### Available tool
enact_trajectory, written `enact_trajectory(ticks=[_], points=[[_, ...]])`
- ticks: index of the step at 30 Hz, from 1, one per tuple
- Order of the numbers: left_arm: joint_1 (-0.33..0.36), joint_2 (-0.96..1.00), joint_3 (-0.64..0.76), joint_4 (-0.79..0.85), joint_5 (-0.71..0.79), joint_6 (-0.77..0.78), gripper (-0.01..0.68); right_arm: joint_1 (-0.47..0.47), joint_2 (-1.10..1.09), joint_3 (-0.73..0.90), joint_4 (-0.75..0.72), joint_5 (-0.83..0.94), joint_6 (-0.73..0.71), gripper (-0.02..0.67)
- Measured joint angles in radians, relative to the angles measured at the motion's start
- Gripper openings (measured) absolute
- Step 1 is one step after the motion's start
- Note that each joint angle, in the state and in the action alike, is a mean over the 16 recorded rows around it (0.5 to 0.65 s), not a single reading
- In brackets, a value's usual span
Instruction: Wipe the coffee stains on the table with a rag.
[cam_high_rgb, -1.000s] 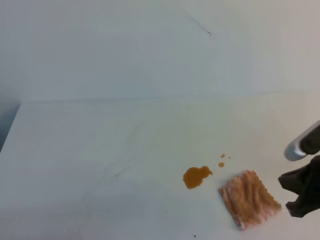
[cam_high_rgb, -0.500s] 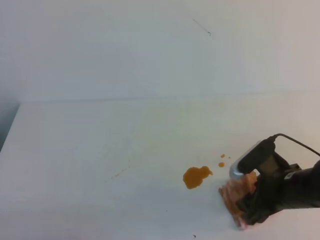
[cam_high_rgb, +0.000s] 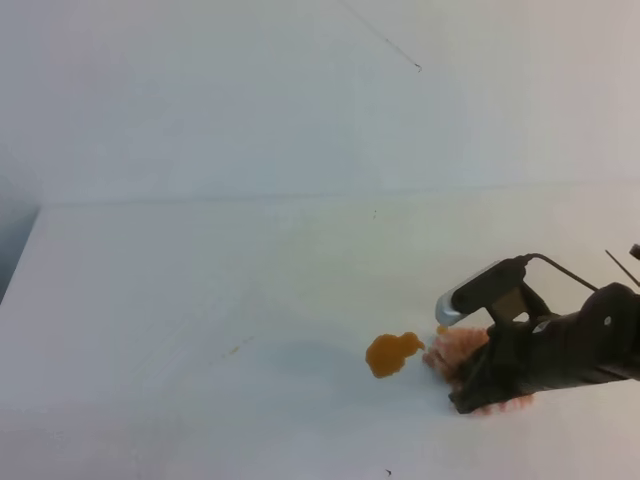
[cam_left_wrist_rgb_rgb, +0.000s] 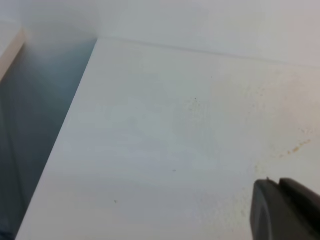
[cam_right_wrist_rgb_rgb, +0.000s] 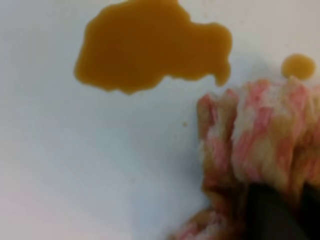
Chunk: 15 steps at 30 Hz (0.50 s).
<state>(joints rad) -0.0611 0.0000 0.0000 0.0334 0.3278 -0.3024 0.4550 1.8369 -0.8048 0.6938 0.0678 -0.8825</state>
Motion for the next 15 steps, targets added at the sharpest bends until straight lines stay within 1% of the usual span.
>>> enact_trajectory(ticks=[3,6,9,15], points=[[0.000,0.000,0.000,-0.001,0.000,0.000,-0.001,-0.009,-0.007,-0.013,-0.008,-0.014,-0.003,0.126],[0.000,0.000,0.000,-0.001,0.000,0.000,-0.001,-0.028,-0.012,-0.038,-0.015,-0.019,-0.007,0.071],[0.000,0.000,0.000,-0.002,0.000,0.000,-0.001,-0.054,-0.006,-0.077,-0.023,-0.012,-0.012,0.052],[0.000,0.000,0.000,-0.002,0.000,0.000,-0.001,-0.109,0.053,-0.190,-0.034,0.020,-0.017,0.048]])
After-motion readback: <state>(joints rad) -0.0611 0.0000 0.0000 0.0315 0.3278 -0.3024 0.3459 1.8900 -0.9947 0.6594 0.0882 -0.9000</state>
